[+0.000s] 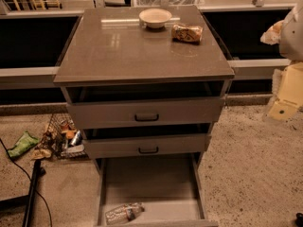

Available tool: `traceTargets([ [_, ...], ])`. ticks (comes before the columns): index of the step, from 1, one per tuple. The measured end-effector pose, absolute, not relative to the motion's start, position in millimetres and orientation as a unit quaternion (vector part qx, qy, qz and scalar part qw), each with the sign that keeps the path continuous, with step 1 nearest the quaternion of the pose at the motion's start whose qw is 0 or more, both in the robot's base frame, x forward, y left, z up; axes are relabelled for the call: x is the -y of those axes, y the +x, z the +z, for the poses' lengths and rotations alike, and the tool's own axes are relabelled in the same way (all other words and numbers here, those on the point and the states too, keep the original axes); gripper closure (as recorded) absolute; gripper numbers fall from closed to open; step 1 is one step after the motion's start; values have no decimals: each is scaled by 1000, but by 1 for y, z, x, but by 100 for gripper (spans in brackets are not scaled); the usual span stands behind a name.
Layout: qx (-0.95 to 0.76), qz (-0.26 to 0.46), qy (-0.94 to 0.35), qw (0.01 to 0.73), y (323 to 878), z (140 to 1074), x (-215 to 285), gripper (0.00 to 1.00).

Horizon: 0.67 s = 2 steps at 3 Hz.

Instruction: Pick water bottle from bottom drawer and place on counter

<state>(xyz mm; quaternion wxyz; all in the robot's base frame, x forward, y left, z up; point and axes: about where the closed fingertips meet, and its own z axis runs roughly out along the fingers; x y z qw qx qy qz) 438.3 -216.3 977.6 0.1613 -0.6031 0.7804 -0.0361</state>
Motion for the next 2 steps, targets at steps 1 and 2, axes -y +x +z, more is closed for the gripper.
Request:
traceTargets([
  [1, -780, -36, -603, 161, 438, 978, 216, 0],
  [2, -775, -10, -605, 182, 450, 959, 213, 0],
])
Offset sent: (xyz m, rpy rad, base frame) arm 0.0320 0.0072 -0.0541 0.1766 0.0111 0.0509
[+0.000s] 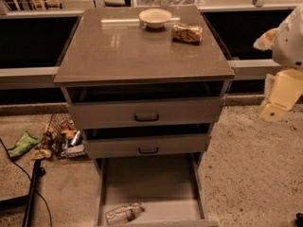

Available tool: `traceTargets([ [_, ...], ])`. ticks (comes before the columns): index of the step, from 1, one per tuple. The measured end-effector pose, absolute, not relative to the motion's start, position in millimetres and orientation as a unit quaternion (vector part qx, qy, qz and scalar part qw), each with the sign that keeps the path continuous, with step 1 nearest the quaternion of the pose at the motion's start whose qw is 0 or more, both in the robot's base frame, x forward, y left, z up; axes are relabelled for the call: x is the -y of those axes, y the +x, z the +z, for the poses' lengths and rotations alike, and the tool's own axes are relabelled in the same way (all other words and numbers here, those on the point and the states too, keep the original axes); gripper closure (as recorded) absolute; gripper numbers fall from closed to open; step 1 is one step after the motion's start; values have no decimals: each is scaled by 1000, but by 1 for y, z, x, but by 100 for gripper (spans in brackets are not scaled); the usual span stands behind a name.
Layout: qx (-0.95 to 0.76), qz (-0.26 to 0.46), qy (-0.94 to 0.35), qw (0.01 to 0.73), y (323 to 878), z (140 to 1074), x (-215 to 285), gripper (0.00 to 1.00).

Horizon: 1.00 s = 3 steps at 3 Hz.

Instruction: Pick water bottle from bottom drawer and place on counter

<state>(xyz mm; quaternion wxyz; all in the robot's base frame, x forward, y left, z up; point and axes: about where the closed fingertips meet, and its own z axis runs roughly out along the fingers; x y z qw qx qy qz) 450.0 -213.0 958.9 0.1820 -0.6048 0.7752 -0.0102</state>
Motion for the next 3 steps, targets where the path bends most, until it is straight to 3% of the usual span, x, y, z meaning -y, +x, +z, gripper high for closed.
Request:
traceTargets([
  [3, -732, 166, -618, 236, 479, 798, 126, 0],
])
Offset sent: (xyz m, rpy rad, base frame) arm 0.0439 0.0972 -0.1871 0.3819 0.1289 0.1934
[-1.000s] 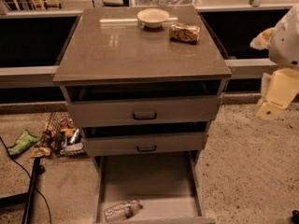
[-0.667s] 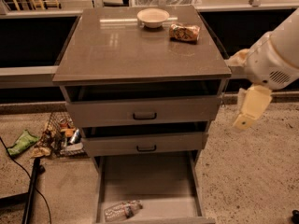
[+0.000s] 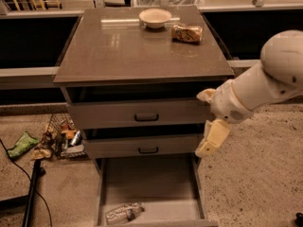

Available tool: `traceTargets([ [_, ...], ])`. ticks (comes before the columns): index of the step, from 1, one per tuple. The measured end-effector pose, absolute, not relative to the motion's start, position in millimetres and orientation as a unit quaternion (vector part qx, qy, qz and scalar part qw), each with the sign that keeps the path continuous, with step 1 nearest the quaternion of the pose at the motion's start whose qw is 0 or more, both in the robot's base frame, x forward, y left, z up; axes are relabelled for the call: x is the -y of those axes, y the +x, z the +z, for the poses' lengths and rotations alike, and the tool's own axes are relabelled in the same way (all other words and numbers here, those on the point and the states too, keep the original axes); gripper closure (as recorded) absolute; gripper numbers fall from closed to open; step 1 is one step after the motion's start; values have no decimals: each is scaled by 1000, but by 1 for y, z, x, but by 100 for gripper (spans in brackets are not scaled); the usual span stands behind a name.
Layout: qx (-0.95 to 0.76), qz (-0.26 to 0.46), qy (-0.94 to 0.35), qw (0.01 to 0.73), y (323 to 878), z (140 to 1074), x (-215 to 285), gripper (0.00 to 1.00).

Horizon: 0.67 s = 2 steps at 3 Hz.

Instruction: Pick water bottle from bottom drawer and place on counter

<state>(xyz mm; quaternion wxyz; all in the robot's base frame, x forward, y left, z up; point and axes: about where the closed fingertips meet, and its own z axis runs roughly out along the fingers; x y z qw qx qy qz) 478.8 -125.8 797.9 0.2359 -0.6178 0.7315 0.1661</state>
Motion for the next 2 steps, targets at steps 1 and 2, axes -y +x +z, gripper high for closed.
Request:
traceTargets([
  [1, -731, 172, -616, 237, 480, 793, 122, 0],
  [2, -723, 191, -621, 235, 477, 773, 113, 0],
])
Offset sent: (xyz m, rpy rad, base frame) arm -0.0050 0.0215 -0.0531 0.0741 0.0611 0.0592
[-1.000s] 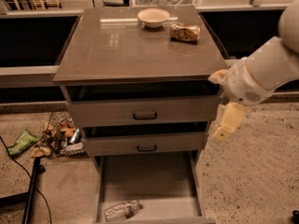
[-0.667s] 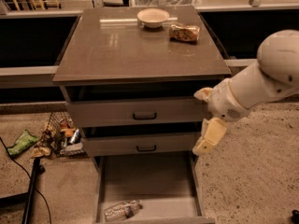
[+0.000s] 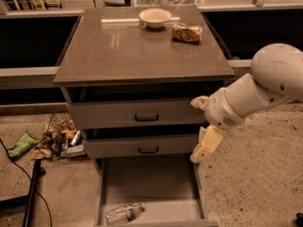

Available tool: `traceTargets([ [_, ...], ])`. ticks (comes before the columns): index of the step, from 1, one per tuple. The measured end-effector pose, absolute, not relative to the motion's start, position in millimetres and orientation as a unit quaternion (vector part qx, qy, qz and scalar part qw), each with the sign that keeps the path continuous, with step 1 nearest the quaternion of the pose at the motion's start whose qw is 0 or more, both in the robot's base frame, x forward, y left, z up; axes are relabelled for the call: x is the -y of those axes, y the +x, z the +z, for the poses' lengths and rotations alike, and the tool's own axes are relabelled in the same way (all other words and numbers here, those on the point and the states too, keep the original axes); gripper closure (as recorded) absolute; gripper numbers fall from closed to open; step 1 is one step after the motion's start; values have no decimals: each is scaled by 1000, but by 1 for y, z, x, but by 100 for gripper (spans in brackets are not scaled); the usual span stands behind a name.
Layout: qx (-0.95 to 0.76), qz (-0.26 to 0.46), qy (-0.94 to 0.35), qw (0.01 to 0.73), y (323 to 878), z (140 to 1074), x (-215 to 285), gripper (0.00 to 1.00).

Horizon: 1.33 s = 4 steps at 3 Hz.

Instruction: Pick water bottle from bottom drawer and place on counter

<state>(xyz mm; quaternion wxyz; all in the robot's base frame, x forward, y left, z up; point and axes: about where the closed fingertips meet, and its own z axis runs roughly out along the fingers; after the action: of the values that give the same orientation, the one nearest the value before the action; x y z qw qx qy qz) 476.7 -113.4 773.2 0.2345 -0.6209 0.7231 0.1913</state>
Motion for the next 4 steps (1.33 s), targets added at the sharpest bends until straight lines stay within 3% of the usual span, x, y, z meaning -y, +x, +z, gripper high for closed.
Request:
traceTargets([
  [4, -687, 385, -567, 239, 429, 499, -18, 0],
])
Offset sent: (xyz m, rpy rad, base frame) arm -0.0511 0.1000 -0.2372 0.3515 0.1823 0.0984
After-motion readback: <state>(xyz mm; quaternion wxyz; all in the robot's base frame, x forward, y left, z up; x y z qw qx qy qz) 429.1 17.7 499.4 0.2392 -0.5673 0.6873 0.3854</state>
